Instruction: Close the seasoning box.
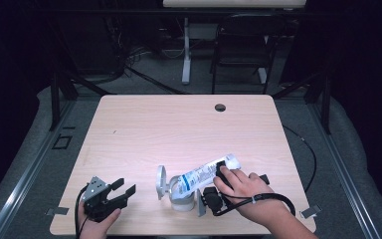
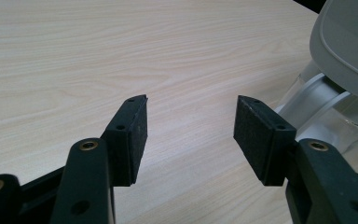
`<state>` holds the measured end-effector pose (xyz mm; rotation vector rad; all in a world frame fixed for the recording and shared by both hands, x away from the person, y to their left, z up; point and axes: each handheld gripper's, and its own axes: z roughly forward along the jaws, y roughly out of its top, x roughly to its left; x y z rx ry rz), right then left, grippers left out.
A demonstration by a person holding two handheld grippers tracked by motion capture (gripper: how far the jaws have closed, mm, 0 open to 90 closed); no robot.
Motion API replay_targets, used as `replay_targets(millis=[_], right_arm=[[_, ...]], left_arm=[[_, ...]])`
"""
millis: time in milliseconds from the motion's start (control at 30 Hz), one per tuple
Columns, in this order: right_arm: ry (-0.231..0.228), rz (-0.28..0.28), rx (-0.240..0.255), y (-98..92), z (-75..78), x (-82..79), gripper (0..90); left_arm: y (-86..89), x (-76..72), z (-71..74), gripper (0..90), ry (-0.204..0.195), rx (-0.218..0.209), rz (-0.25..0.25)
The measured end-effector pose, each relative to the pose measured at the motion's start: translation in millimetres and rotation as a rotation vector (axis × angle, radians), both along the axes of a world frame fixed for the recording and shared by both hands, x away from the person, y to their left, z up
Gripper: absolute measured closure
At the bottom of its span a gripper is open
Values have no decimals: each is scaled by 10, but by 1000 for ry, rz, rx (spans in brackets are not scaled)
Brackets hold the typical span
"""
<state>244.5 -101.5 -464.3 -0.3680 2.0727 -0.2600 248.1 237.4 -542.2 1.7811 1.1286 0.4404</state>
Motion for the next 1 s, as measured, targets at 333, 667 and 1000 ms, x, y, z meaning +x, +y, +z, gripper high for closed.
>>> replay_targets(millis=[333,667,1000], right_arm=[[-8,18,-11,-4,2,-16,599],[-13,27,-31,-3,5,-33,628],[-4,42,-24,-19,-13,-28,660]], left_arm=[[2,2,-4,449,4,3,-1],[0,5,-10,449,2,2,1],[4,6,-12,449,4,6,2]])
